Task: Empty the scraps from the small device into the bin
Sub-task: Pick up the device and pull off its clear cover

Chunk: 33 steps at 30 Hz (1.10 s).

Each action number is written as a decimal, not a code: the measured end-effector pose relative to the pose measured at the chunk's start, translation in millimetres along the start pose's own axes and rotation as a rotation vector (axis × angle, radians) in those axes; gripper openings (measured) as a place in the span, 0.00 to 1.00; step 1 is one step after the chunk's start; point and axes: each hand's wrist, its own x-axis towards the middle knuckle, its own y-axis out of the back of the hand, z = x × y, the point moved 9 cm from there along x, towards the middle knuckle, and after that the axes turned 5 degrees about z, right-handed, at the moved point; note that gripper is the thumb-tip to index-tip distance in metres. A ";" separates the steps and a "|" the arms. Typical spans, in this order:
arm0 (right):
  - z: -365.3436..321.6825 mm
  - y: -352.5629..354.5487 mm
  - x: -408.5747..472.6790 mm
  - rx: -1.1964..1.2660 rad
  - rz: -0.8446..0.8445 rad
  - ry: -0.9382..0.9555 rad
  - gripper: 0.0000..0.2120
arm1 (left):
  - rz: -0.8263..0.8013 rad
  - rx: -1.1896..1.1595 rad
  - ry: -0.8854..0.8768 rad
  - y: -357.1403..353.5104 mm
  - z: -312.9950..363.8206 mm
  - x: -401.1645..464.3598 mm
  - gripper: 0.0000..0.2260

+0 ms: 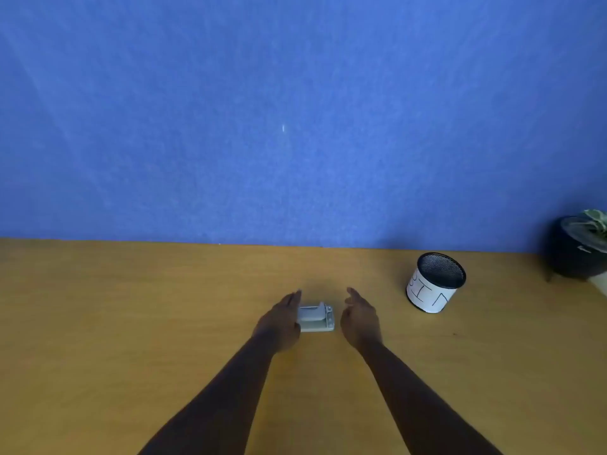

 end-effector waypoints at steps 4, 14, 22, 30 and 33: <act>13.3 -17.2 3.4 0.042 -0.067 -0.110 0.20 | 0.004 0.020 -0.014 -10.0 1.0 3.1 0.28; 37.1 -35.6 10.6 0.366 -0.032 -0.382 0.14 | 0.172 0.045 -0.028 -4.8 9.0 11.1 0.19; 42.2 -47.5 10.4 0.554 -0.121 -0.542 0.13 | 0.255 -0.035 0.080 5.5 -1.6 14.0 0.20; 0.6 -28.5 14.9 0.756 -0.191 -0.363 0.15 | 0.226 -0.281 0.197 24.6 -9.4 22.3 0.12; -16.5 -17.1 18.5 0.794 -0.196 -0.248 0.16 | 0.198 -0.457 0.282 28.6 -12.1 26.0 0.12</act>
